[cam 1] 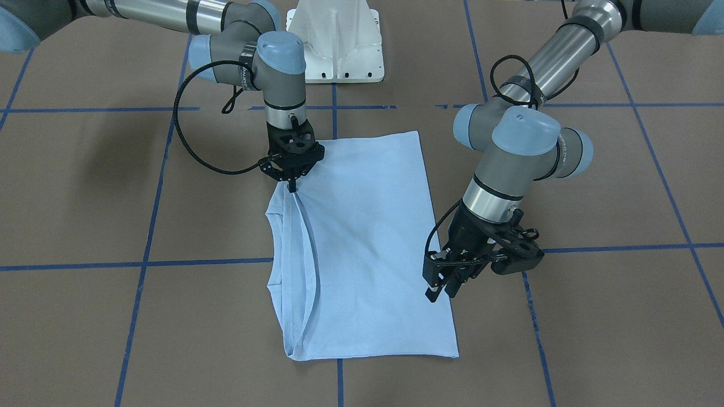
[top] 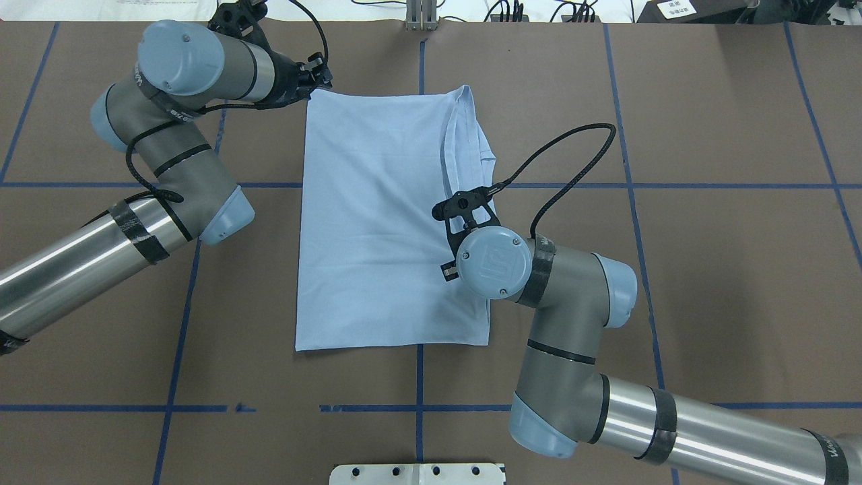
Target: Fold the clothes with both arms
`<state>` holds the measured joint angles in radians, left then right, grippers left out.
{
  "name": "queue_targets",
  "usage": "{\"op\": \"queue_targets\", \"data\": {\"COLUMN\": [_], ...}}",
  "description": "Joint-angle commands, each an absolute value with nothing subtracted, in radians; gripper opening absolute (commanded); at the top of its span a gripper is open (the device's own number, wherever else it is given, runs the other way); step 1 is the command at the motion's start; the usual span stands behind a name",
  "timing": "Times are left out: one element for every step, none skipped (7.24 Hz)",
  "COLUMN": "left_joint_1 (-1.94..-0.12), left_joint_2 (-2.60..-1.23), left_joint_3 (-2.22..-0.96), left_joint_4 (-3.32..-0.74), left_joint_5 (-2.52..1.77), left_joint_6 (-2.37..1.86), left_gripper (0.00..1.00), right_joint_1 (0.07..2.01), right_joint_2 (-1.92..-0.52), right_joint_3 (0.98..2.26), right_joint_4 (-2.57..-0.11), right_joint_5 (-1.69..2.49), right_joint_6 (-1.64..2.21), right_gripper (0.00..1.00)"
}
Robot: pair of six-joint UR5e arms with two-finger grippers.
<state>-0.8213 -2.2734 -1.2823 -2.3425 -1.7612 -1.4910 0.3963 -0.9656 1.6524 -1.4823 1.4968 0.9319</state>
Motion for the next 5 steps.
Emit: {"op": "queue_targets", "data": {"left_joint_1": [-0.821, -0.821, -0.821, -0.821, -0.821], "left_joint_2": [-2.273, -2.273, -2.273, -2.273, -2.273], "left_joint_3": [-1.282, -1.282, -1.282, -1.282, -1.282], "left_joint_4": [-2.342, -2.342, -2.342, -2.342, -2.342], "left_joint_5": [-1.763, -1.763, -1.763, -1.763, -1.763], "left_joint_6": [-1.491, -1.491, -1.491, -1.491, -1.491], "left_gripper": [0.50, 0.50, 0.50, 0.50, 0.50], "right_joint_1": [0.394, 0.390, 0.388, 0.390, 0.394], "right_joint_2": [-1.035, -1.032, -1.029, -1.029, -1.028], "right_joint_3": [1.734, 1.730, 1.724, 1.726, 1.732], "right_joint_4": [-1.483, -1.483, -1.485, -1.483, -1.483], "right_joint_5": [1.496, 1.493, 1.490, 1.489, 1.491], "right_joint_6": [0.945, 0.948, 0.966, 0.969, 0.973], "right_gripper": [0.00, 0.41, 0.68, 0.70, 0.70]}}
